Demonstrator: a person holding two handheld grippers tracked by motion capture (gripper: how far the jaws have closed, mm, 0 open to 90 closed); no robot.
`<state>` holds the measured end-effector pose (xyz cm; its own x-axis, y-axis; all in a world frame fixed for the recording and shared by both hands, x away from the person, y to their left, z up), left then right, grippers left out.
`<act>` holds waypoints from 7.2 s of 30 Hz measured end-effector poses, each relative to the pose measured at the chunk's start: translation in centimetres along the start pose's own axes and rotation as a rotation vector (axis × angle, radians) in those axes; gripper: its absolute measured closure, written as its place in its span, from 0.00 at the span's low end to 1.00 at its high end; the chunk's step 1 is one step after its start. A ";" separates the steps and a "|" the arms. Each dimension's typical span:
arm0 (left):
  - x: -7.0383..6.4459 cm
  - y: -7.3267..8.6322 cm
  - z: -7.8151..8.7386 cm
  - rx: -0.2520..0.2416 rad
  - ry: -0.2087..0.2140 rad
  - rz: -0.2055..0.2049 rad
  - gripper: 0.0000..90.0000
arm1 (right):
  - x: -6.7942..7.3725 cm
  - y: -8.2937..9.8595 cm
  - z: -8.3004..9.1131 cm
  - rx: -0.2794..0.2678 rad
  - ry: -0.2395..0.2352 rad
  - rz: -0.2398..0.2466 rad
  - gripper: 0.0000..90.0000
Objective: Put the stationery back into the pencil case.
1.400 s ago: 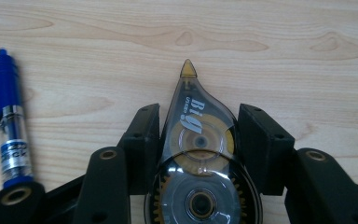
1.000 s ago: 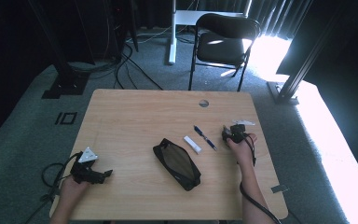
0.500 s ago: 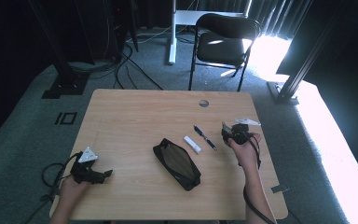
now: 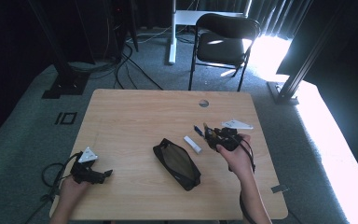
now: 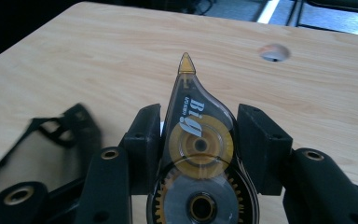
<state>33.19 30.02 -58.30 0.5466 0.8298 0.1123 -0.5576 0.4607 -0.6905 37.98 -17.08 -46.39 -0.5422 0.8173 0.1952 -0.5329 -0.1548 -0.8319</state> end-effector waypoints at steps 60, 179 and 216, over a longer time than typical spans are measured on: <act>0.0 0.0 0.0 0.000 0.000 -0.001 0.02 | 11.5 4.8 -10.1 0.440 -0.087 0.224 0.56; 0.0 0.0 0.0 -0.001 0.000 -0.001 0.02 | 9.3 -1.2 -5.9 0.273 -0.207 0.183 0.78; 0.0 0.0 0.0 0.000 0.001 -0.001 0.02 | 11.2 4.1 -12.0 0.516 -0.143 0.254 0.78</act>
<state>33.19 30.02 -58.30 0.5476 0.8292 0.1123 -0.5569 0.4613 -0.6907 37.53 -1.96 -53.80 -0.7569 0.6423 0.1210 -0.6030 -0.6147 -0.5085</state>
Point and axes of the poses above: each handheld gripper's, and its own axes: z roughly backward along the jaws, y roughly out of its underside, x roughly to its left, the point moved 4 cm from there along -z, roughly forward along the jaws, and after that the axes turned 7 degrees about -y, right-handed, at the moved point
